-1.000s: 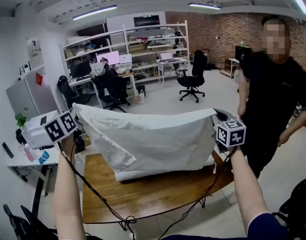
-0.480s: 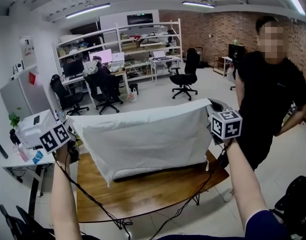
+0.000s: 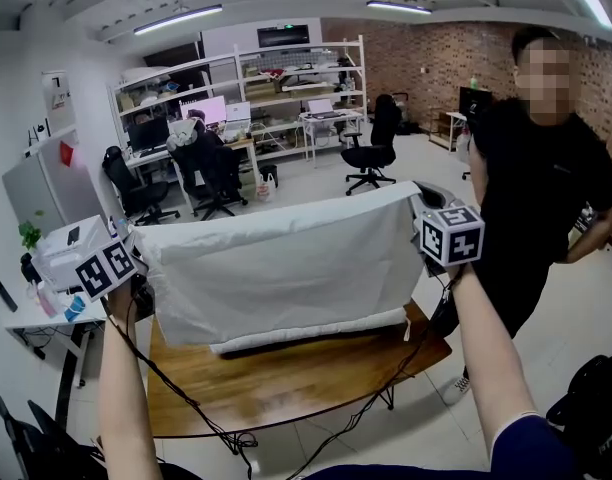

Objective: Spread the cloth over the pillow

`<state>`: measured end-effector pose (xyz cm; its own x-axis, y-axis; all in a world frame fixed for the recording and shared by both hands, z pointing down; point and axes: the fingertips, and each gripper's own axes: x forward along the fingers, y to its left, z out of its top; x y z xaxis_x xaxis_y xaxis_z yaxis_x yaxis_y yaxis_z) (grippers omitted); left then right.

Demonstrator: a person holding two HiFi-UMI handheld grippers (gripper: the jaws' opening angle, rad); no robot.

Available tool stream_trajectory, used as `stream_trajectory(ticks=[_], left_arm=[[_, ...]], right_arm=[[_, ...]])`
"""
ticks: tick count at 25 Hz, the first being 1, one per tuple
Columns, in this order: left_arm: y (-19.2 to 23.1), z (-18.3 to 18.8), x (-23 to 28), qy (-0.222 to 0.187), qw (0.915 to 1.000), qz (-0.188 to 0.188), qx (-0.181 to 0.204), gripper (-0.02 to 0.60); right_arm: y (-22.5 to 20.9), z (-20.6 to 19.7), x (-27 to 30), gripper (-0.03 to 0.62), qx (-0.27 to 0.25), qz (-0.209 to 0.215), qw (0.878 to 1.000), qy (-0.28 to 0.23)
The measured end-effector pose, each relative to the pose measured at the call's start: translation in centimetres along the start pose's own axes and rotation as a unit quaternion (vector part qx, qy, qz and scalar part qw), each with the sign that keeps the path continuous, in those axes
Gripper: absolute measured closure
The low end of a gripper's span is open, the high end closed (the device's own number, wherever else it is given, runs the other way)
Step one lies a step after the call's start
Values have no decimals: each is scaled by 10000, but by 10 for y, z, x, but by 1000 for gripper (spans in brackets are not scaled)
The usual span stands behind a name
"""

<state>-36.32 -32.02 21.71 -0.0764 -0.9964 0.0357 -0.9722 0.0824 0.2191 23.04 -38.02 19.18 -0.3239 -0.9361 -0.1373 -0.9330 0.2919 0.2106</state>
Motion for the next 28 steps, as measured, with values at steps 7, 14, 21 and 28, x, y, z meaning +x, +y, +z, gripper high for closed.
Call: stream_trajectory(ticks=[7,14,21,28], left_arm=[[-5,0,4,-16,9997,239,-56,563],[1,3,25,3,9988,482,-35,563],[6,0,83,42,9992,390,-94,563],[3,9,166,8,9998,47,-185,563]], right_arm=[[-9,8,14,588,-52,187,9998,-65],[-12,9,48,588,-99,311,9995,-50],[-21,-3,95,588,-119,181,9998,53],[-40,-1,156,588,-164,-136,9998,10]])
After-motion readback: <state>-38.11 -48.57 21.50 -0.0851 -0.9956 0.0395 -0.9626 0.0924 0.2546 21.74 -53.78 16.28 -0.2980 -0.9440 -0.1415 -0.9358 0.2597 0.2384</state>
